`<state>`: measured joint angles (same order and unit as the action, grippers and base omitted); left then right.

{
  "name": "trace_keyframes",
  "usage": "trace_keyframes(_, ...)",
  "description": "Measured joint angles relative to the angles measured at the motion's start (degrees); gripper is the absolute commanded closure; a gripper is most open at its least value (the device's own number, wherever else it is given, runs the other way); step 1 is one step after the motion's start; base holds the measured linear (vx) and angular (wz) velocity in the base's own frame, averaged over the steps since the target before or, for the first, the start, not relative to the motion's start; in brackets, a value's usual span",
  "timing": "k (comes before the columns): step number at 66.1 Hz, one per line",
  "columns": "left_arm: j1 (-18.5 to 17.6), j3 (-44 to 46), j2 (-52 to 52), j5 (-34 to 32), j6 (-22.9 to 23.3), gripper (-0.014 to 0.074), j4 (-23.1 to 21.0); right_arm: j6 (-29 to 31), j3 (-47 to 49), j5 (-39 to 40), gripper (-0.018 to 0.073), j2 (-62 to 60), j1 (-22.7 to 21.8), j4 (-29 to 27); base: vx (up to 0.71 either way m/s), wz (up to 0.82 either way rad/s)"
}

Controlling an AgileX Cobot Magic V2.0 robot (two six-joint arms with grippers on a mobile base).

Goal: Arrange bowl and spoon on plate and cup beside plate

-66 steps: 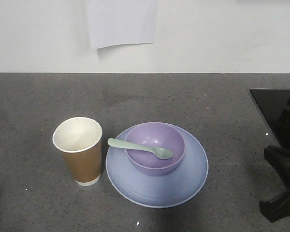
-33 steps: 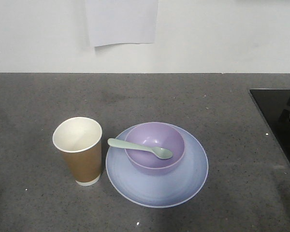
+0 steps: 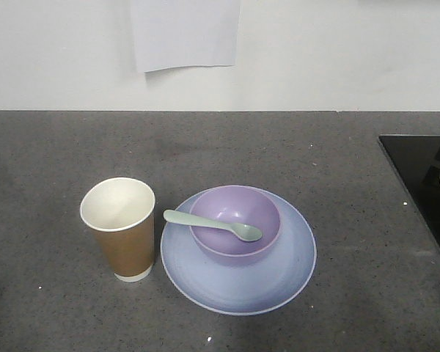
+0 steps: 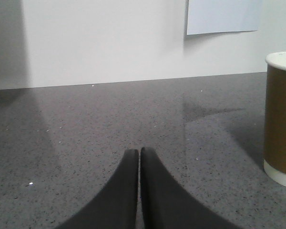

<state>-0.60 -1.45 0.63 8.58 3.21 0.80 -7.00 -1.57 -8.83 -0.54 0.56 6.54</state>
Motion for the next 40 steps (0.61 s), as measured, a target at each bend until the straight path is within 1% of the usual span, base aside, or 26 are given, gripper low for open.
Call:
trace_keyframes(2, 0.0, 0.0, 0.0, 0.0, 0.0, 0.0603, 0.0, 0.2, 0.0, 1.2, 0.0564, 0.0, -0.1, -0.1, 0.0, 0.0)
trace_keyframes(7, 0.0, 0.0, 0.0, 0.0, 0.0, 0.0603, 0.0, 0.1, 0.0, 1.4, 0.0564, 0.0, -0.9, -0.1, 0.0, 0.0)
trace_keyframes(16, 0.0, 0.0, 0.0, 0.0, 0.0, 0.0603, 0.0, 0.0, 0.0, 1.6, 0.0564, 0.0, -4.0, -0.1, 0.0, 0.0)
trace_keyframes(21, 0.0, 0.0, 0.0, 0.0, 0.0, 0.0603, 0.0, -0.1, 0.0, 1.8, 0.0564, 0.0, -4.9, -0.1, 0.0, 0.0)
trace_keyframes(40, 0.0, 0.0, 0.0, 0.0, 0.0, 0.0603, 0.0, -0.2, 0.0, 1.9, 0.0564, 0.0, -4.9, -0.1, 0.0, 0.0)
